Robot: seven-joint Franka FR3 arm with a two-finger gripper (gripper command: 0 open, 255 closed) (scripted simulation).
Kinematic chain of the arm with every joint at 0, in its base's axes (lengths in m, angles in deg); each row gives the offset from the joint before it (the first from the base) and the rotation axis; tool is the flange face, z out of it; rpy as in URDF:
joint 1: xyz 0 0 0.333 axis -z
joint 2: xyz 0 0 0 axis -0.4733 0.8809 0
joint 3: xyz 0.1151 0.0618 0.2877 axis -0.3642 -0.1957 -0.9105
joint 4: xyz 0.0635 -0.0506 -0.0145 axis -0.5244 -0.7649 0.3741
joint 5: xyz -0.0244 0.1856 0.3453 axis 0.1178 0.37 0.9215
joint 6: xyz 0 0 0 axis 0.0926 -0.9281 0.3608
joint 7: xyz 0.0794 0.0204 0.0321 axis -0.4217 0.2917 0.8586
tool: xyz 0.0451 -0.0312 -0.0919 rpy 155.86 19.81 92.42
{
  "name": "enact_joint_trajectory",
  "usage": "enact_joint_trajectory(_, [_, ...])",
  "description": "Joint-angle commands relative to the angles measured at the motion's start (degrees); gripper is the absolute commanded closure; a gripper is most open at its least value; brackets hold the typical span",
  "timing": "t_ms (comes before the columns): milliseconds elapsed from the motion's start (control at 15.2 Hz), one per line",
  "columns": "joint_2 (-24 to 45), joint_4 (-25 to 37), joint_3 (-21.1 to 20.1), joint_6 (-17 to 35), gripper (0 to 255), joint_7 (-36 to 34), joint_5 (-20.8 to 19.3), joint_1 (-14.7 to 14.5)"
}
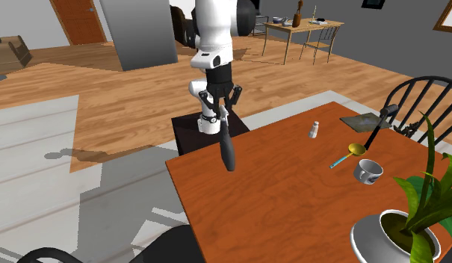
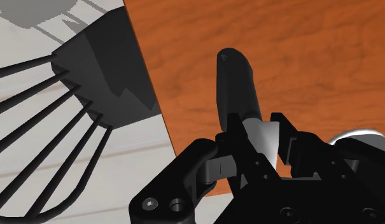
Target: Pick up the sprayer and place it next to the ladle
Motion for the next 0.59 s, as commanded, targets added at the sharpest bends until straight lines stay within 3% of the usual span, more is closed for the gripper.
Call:
enact_joint_trajectory(0, [0.9, 2.8, 0.1, -2.0, 255, 0.1, 0.2, 0.2])
enact_joint_trajectory(528, [5.3, 15.6, 0.4, -10.4, 255, 0.1, 1.4, 1.1])
